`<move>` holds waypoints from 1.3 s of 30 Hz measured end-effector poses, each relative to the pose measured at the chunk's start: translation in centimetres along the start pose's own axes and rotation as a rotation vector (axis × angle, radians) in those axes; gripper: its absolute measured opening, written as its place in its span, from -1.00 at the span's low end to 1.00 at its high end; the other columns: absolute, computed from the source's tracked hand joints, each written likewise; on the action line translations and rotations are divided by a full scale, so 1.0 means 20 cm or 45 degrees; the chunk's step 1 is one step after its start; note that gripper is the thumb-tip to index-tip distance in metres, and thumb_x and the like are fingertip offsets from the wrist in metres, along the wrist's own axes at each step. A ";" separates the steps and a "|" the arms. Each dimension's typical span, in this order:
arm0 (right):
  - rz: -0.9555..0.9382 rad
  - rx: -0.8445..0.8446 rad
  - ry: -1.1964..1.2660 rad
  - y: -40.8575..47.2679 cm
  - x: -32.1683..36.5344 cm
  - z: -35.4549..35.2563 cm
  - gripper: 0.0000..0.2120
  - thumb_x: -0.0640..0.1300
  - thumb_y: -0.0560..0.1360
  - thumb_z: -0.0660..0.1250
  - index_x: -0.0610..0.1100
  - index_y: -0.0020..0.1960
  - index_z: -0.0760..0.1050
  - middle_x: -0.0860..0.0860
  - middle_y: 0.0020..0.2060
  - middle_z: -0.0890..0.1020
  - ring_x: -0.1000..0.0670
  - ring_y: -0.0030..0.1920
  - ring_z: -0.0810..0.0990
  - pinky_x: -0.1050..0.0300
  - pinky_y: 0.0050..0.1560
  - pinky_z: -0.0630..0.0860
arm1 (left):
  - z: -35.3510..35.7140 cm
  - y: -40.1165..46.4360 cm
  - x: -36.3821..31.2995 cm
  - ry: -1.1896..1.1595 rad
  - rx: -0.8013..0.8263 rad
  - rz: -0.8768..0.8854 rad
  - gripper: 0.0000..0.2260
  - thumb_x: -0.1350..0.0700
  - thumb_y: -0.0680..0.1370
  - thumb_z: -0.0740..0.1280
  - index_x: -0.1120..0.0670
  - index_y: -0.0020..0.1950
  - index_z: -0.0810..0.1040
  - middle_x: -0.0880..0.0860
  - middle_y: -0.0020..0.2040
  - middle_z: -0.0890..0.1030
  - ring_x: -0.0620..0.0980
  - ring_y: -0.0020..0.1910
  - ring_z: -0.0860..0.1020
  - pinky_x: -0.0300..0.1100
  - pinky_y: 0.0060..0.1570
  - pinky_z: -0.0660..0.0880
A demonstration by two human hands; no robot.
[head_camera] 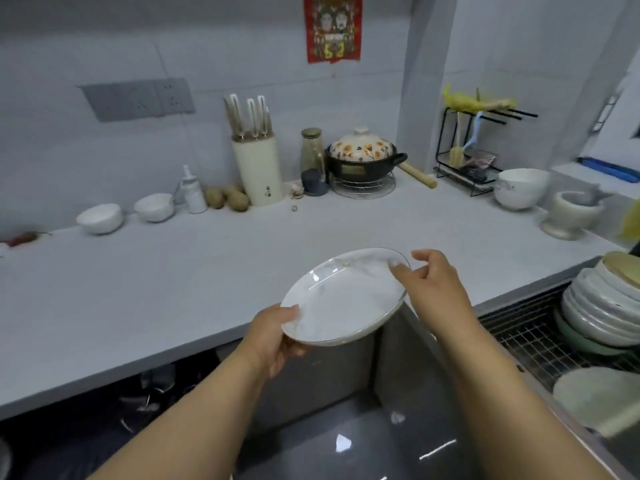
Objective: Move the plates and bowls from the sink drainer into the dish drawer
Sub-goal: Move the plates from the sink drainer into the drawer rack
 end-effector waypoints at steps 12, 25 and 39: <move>0.302 0.769 0.687 -0.50 0.27 0.82 -0.68 -0.12 0.54 0.19 -0.27 0.21 0.45 -0.12 -0.21 0.56 0.01 -0.46 0.58 0.11 -0.39 0.55 | -0.91 -0.36 0.11 -0.166 -0.285 0.061 -0.77 0.09 0.62 0.18 0.19 -0.13 0.48 0.07 -0.52 0.45 -0.04 -0.67 0.30 -0.35 -0.63 0.21; 0.343 0.976 0.614 -1.00 0.46 1.44 -0.85 -0.16 0.54 0.17 -0.23 0.02 0.43 -0.20 -0.17 0.52 -0.15 -0.34 0.56 -0.05 -0.26 0.60 | -1.75 -0.69 0.28 -0.017 -0.768 0.001 -0.69 0.05 0.64 0.18 0.23 -0.14 0.54 0.13 -0.53 0.46 -0.03 -0.64 0.34 -0.34 -0.59 0.26; 0.649 1.122 0.363 -1.37 0.40 2.18 -0.80 -0.23 0.53 0.18 -0.23 0.14 0.33 -0.18 -0.23 0.47 -0.20 -0.27 0.57 -0.06 -0.35 0.61 | -2.52 -1.10 0.57 0.277 -1.323 0.033 -0.85 0.05 0.55 0.28 0.08 -0.18 0.52 0.09 -0.18 0.54 0.06 -0.15 0.48 -0.08 -0.07 0.38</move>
Point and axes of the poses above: each hand's wrist, its own y-axis towards the middle knuckle, its own z-axis out of the palm, x = y × z, the point moved 3 cm from there along y, towards the middle knuckle
